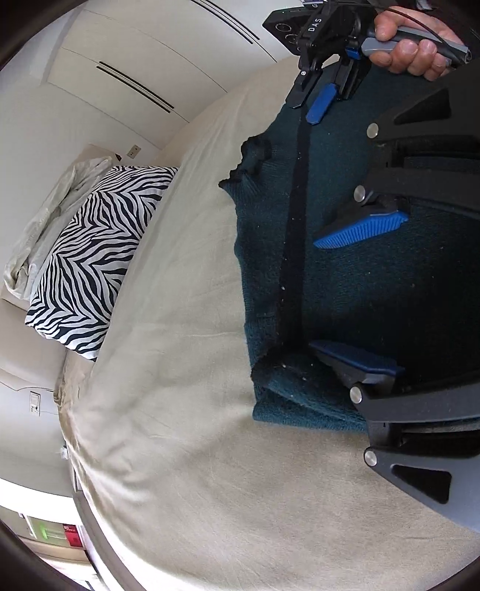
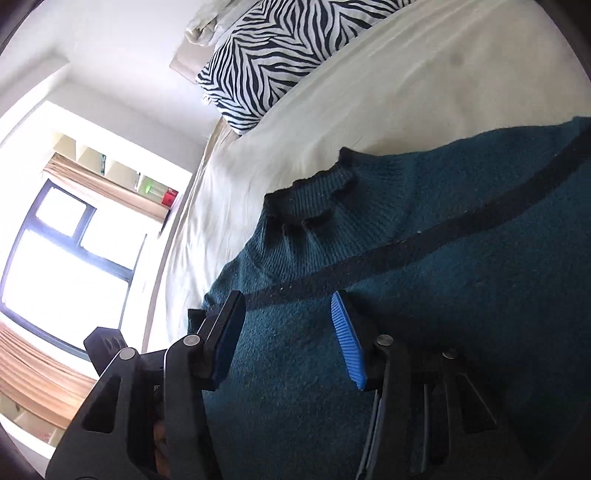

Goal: Fold small clothes

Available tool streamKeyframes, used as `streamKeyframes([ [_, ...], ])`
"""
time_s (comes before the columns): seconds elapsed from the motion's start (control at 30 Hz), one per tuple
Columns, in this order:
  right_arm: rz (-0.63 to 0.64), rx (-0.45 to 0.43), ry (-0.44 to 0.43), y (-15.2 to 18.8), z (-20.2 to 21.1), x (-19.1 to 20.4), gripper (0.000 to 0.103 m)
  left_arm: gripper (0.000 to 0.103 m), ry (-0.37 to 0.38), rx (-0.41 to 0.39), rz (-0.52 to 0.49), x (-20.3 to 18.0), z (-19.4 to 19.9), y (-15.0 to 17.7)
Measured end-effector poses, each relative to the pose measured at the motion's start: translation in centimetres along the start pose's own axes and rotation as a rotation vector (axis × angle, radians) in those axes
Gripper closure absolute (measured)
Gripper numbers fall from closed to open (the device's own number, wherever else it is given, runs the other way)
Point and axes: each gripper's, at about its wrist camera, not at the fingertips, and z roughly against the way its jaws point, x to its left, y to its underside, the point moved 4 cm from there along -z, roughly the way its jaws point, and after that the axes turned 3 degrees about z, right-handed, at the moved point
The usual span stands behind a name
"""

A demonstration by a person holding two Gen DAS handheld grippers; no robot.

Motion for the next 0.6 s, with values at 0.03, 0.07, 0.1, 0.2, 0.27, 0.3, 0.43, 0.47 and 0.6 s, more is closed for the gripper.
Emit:
streamKeyframes([
  [0.03, -0.036, -0.021, -0.015, -0.6, 0.9, -1.4, 0.077, 0.049, 0.006, -0.001, 0.005, 0.1, 0.0, 0.0],
  [0.07, -0.065, -0.048, -0.011, -1.1, 1.9, -2.5, 0.082, 0.049, 0.003, -0.003, 0.002, 0.0, 0.0, 0.0],
  [0.1, -0.082, -0.084, 0.009, -1.7, 3.2, -3.6, 0.083, 0.049, -0.005, -0.006, -0.006, -0.2, 0.0, 0.1],
  [0.2, -0.154, -0.196, 0.068, -3.3, 7.3, -7.4, 0.083, 0.049, -0.026, -0.011, -0.026, -0.5, -0.1, 0.2],
  [0.27, -0.195, -0.258, 0.137, -4.0, 10.2, -9.3, 0.084, 0.049, -0.029, -0.014, -0.031, -0.6, -0.1, 0.3],
  [0.3, -0.199, -0.289, 0.169, -4.2, 11.6, -9.7, 0.084, 0.049, -0.031, -0.016, -0.034, -0.6, -0.1, 0.3],
  [0.43, -0.23, -0.346, 0.202, -3.1, 15.9, -9.3, 0.077, 0.049, -0.049, -0.023, -0.049, -0.9, -0.2, 0.5],
  [0.47, -0.196, -0.327, 0.166, -2.4, 15.9, -7.9, 0.077, 0.049, -0.052, -0.024, -0.052, -0.9, -0.1, 0.5],
  [0.6, -0.006, -0.132, 0.023, 3.0, 12.7, 0.1, 0.077, 0.048, -0.056, -0.027, -0.055, -0.9, -0.1, 0.6],
])
